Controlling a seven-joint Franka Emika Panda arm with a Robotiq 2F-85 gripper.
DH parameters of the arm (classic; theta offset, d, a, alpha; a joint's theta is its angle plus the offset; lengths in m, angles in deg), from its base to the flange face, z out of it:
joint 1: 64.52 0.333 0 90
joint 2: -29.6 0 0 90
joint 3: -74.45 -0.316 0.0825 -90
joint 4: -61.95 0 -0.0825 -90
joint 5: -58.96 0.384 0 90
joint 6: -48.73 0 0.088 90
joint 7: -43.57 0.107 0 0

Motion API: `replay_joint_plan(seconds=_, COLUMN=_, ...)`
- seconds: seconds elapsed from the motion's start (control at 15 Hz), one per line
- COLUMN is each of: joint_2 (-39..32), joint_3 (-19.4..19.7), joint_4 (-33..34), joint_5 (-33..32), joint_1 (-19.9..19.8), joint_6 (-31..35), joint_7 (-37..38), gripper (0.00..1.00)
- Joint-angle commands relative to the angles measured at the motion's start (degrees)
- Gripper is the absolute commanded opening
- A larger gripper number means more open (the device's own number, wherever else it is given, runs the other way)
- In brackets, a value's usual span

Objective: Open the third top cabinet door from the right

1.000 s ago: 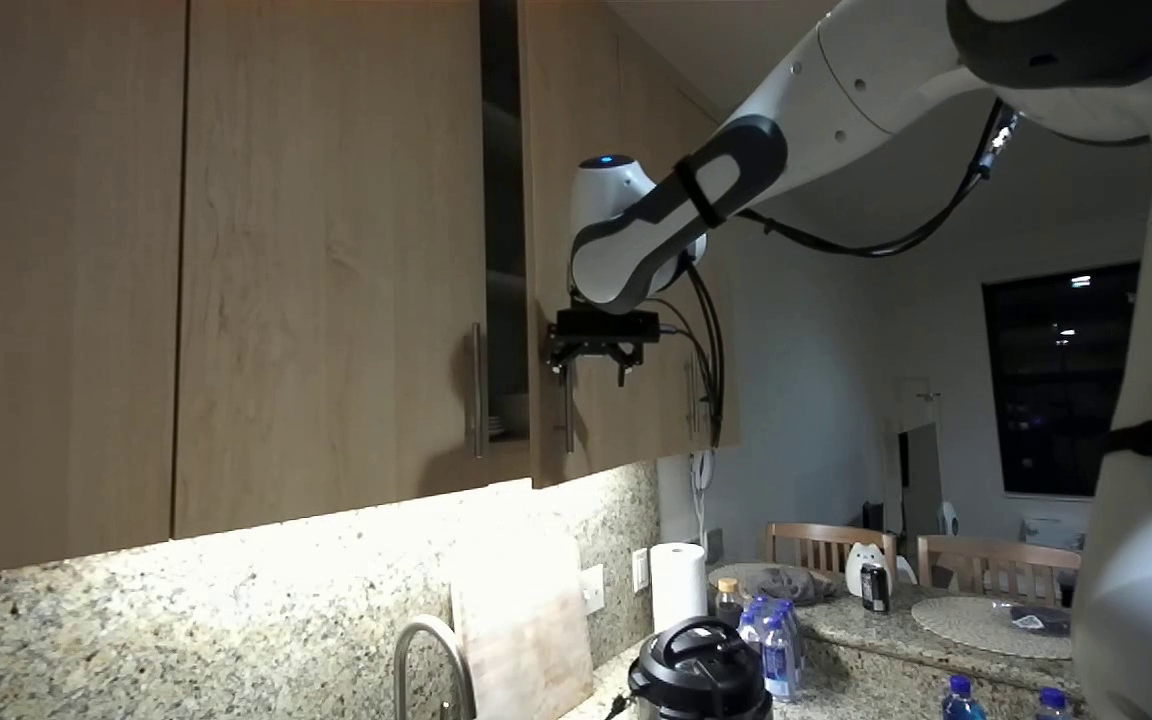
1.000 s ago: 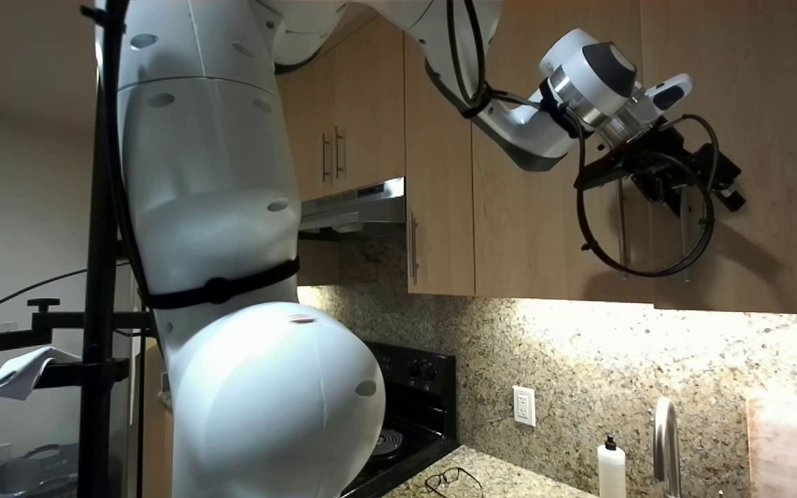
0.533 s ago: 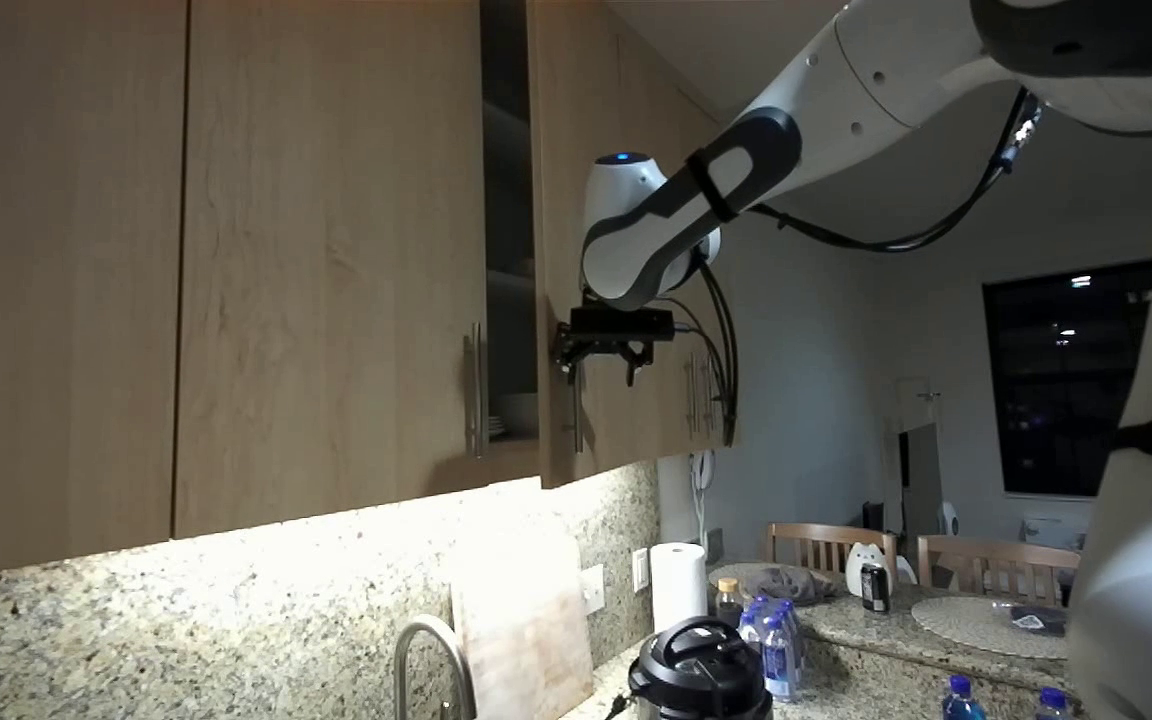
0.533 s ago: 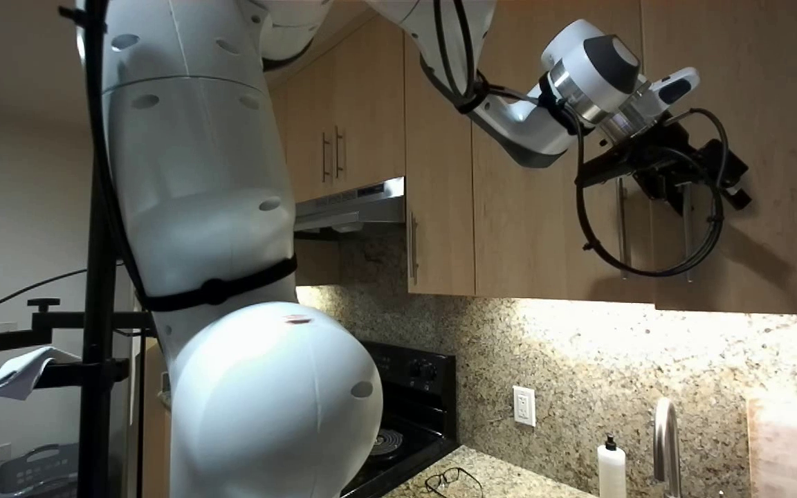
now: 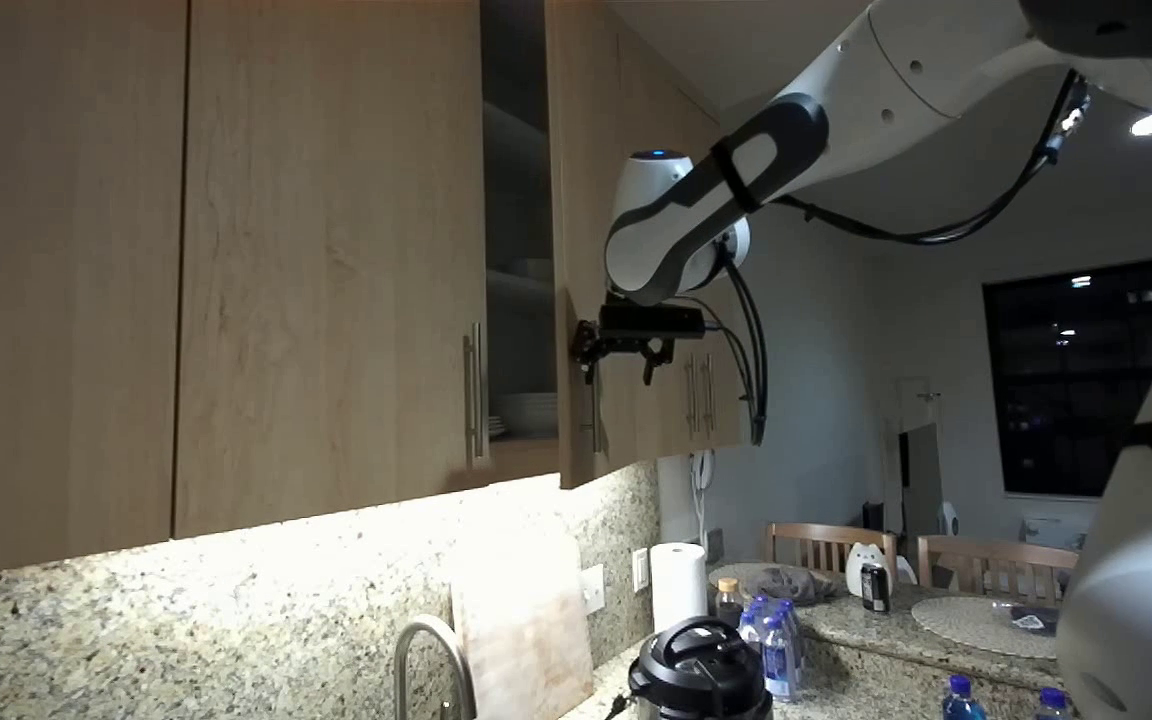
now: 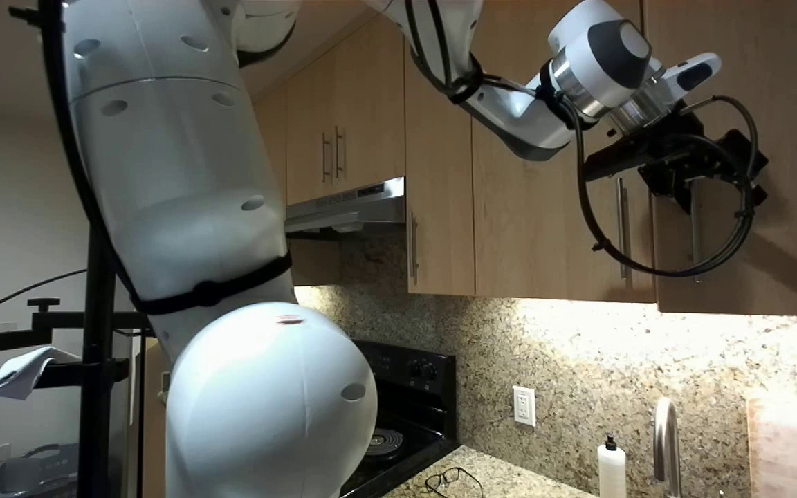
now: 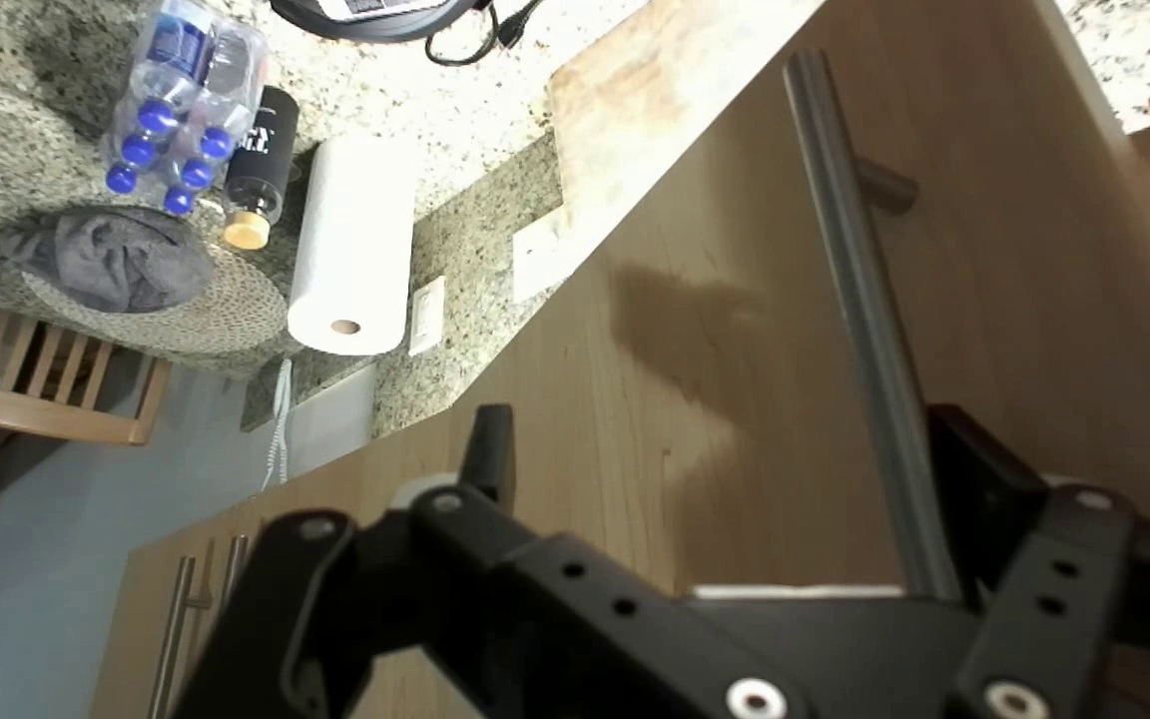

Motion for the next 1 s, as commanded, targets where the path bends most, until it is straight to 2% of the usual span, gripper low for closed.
replay_joint_plan(seconds=0.0, joint_2=4.7, joint_3=1.5, joint_4=-4.4, joint_5=0.6, joint_1=-6.0, joint_6=-1.9, joint_7=-4.9, gripper=1.00)
replay_joint_plan(seconds=0.67, joint_2=8.5, joint_3=2.3, joint_4=-8.3, joint_5=5.7, joint_1=-10.0, joint_6=-1.0, joint_7=-10.8, gripper=1.00)
replay_joint_plan(seconds=0.8, joint_2=9.9, joint_3=3.9, joint_4=-9.5, joint_5=9.5, joint_1=-8.8, joint_6=-0.6, joint_7=-14.0, gripper=1.00)
replay_joint_plan(seconds=0.87, joint_2=7.0, joint_3=-0.1, joint_4=-7.5, joint_5=10.7, joint_1=-6.1, joint_6=2.6, joint_7=-11.7, gripper=1.00)
replay_joint_plan(seconds=0.93, joint_2=7.6, joint_3=0.5, joint_4=-8.1, joint_5=11.7, joint_1=-6.1, joint_6=2.4, joint_7=-12.9, gripper=1.00)
